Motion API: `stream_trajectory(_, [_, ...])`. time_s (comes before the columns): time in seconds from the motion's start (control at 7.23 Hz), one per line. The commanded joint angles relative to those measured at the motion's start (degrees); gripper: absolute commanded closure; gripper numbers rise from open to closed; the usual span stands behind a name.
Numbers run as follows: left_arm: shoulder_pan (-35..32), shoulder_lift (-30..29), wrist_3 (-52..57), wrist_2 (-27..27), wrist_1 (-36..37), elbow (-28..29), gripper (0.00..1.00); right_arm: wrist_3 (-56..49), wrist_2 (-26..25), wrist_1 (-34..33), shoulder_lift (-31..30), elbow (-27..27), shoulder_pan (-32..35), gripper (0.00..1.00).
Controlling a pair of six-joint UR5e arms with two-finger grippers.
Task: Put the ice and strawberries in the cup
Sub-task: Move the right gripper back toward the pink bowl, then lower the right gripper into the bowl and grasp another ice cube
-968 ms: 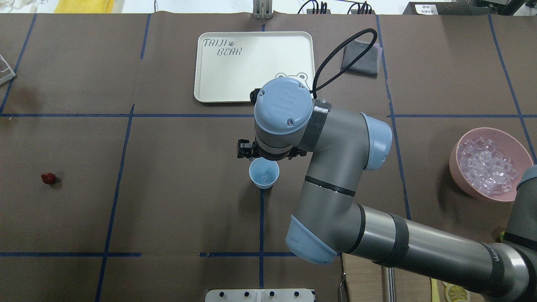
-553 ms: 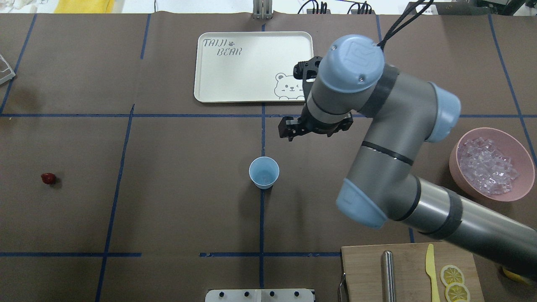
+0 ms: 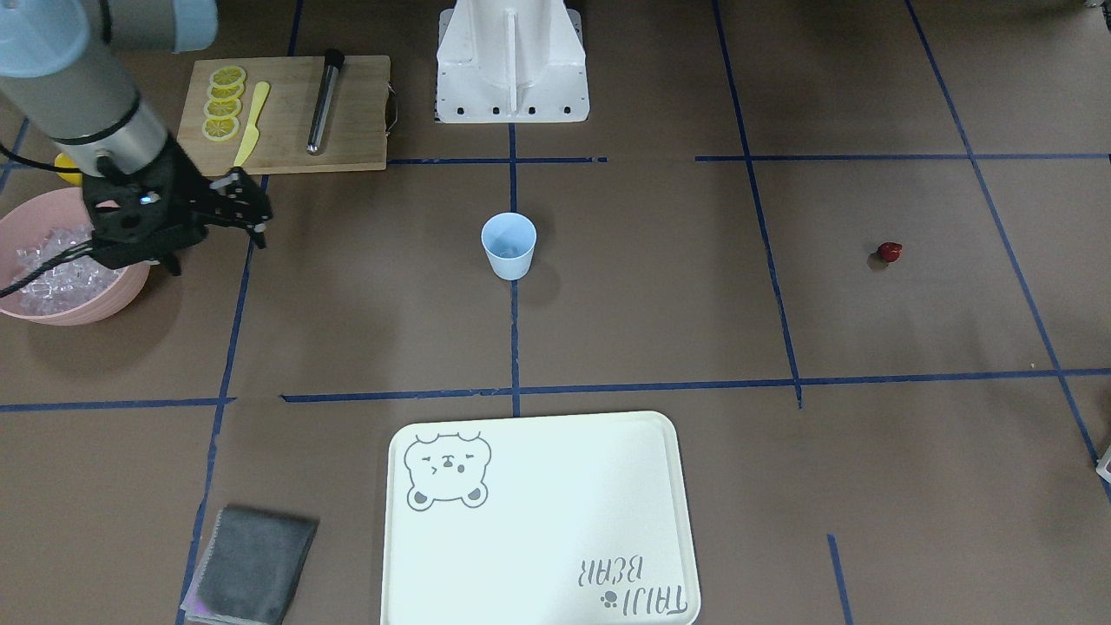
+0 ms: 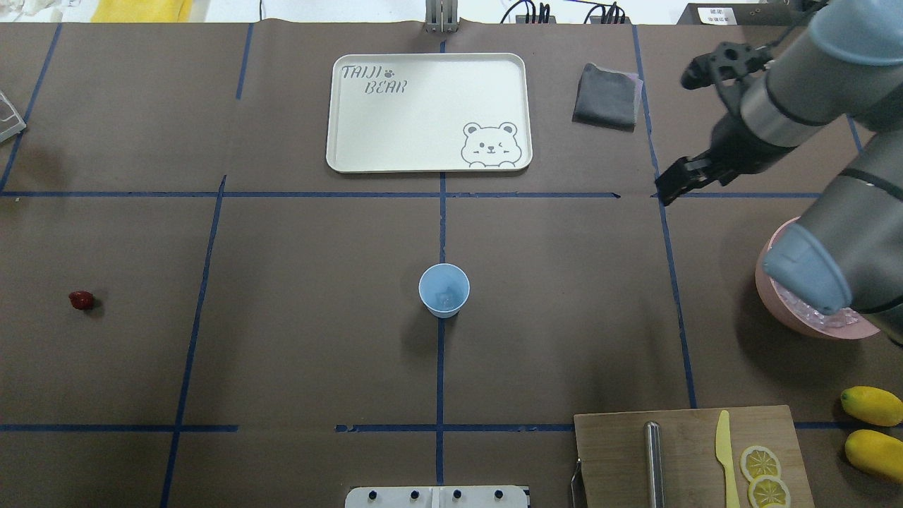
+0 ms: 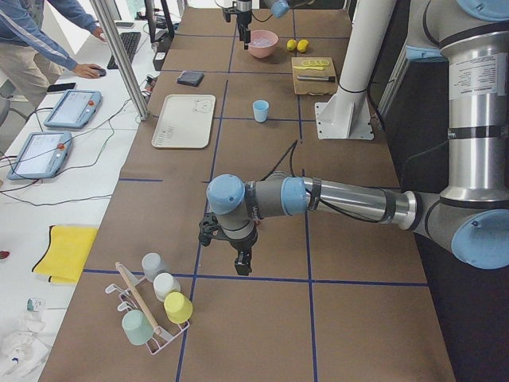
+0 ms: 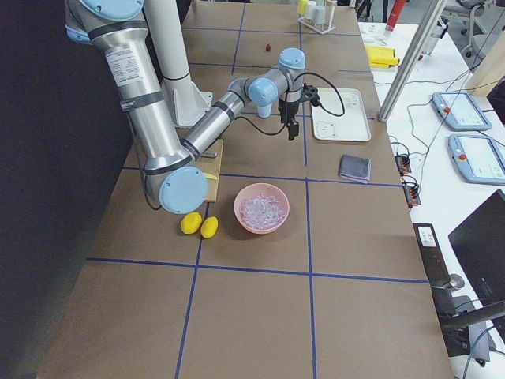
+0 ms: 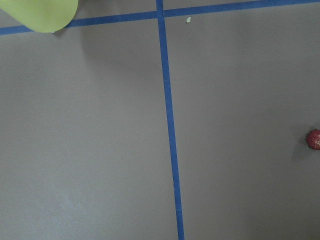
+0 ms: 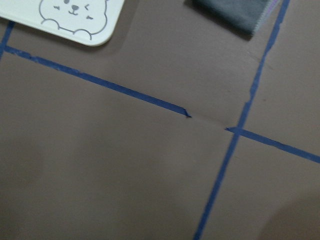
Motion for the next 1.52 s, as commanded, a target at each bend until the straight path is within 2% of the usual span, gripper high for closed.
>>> stream_trajectory(0.0, [0.0, 0.0, 0.0, -0.1, 0.0, -0.2, 0.0, -16.1, 5.6, 0.2, -10.5, 1.0, 10.0, 0.0])
stream_trajectory(0.28, [-0.1, 0.0, 0.0, -0.1, 0.1, -0.6, 0.0, -24.1, 7.5, 0.1, -17.1, 1.4, 17.2, 0.0])
stream_trajectory(0.41, [0.0, 0.0, 0.0, -0.1, 0.1, -0.7, 0.0, -24.8, 7.6, 0.1, -19.2, 3.1, 18.3, 0.0])
stream_trajectory(0.83, [-0.1, -0.1, 0.0, -0.2, 0.1, -1.0, 0.0, -21.1, 7.2, 1.3, -20.3, 3.0, 17.9, 0.0])
stream_trajectory(0.97, [0.0, 0.0, 0.0, -0.2, 0.0, -1.0, 0.0, -16.9, 6.8, 6.1, -21.2, 1.9, 16.4, 0.0])
stream_trajectory(1.24, [0.0, -0.1, 0.0, -0.2, 0.0, -0.9, 0.0, -7.1, 4.5, 20.9, -23.9, -2.2, 11.8, 0.0])
stream_trajectory(1.38, [0.0, 0.0, 0.0, -0.2, 0.0, -0.9, 0.0, -3.3, 2.5, 26.0, -25.2, -3.6, 9.1, 0.0])
